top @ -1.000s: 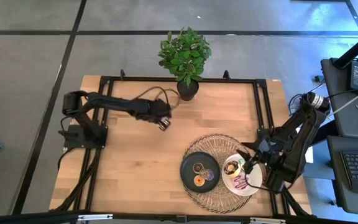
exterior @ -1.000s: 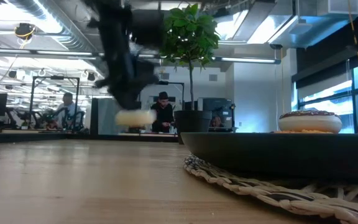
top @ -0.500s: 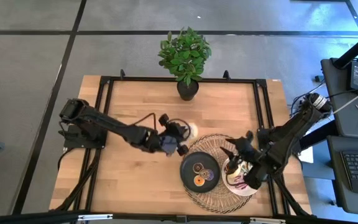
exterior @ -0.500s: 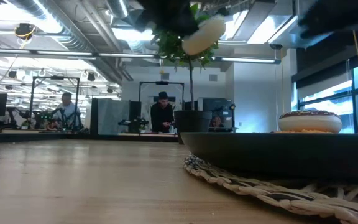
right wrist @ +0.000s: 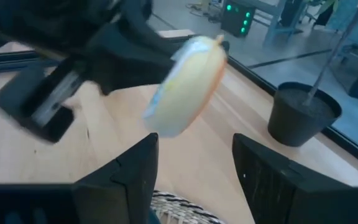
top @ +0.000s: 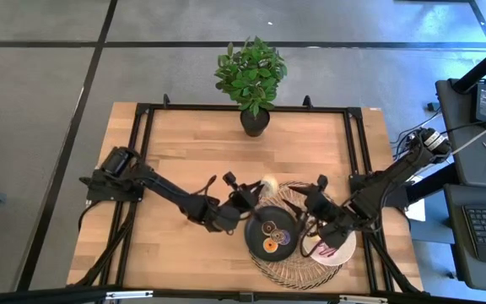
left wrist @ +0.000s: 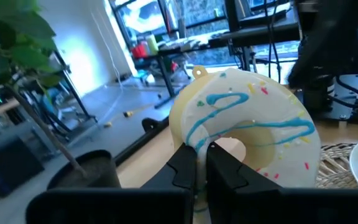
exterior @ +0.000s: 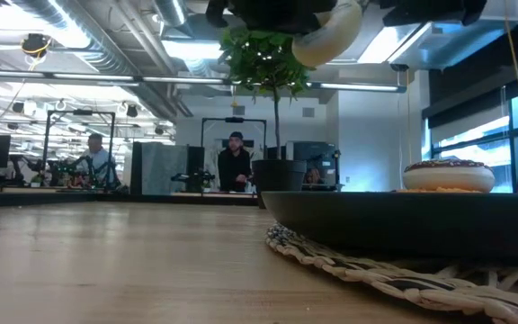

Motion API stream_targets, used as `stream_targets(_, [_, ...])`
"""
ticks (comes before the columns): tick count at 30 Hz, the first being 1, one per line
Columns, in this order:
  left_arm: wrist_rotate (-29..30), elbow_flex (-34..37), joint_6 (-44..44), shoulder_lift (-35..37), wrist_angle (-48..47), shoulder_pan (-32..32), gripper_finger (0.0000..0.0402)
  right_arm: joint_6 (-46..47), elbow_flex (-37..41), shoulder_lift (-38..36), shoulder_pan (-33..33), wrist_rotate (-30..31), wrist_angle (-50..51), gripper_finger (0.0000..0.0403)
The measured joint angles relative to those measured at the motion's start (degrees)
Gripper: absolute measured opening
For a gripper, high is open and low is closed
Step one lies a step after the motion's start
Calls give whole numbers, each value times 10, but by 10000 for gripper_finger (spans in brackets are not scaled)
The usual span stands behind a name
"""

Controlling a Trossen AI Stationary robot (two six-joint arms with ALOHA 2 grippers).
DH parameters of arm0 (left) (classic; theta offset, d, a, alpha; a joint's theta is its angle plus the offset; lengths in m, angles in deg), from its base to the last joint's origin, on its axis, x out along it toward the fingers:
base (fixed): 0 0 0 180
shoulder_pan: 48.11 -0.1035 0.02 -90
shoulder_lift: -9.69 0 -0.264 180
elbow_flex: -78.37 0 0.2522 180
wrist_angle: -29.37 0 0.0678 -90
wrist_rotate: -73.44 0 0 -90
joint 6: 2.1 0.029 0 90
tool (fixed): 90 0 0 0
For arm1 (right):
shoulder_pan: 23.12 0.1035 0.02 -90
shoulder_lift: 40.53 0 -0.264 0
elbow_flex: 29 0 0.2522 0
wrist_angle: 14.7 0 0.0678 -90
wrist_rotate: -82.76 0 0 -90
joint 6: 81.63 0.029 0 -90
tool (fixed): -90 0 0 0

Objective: Pick & Place donuts
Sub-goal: Put the big white donut on the white plate

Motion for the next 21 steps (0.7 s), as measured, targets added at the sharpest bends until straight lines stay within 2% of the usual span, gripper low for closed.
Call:
stream_targets(4, [22, 0, 59, -18, 64, 10, 10, -3, 0, 0, -15, -23, -5, 207])
stream_targets(11, [38, 0, 70, -20, 76, 11, 10, -41, 0, 0, -40, -75, -52, 228])
stream_targets(16, [48, 0, 70, -20, 75, 8, 10, -56, 0, 0, -46, -72, -87, 259])
stream_targets(21, [53, 0, 70, -20, 75, 8, 10, -48, 0, 0, -56, -62, -95, 268])
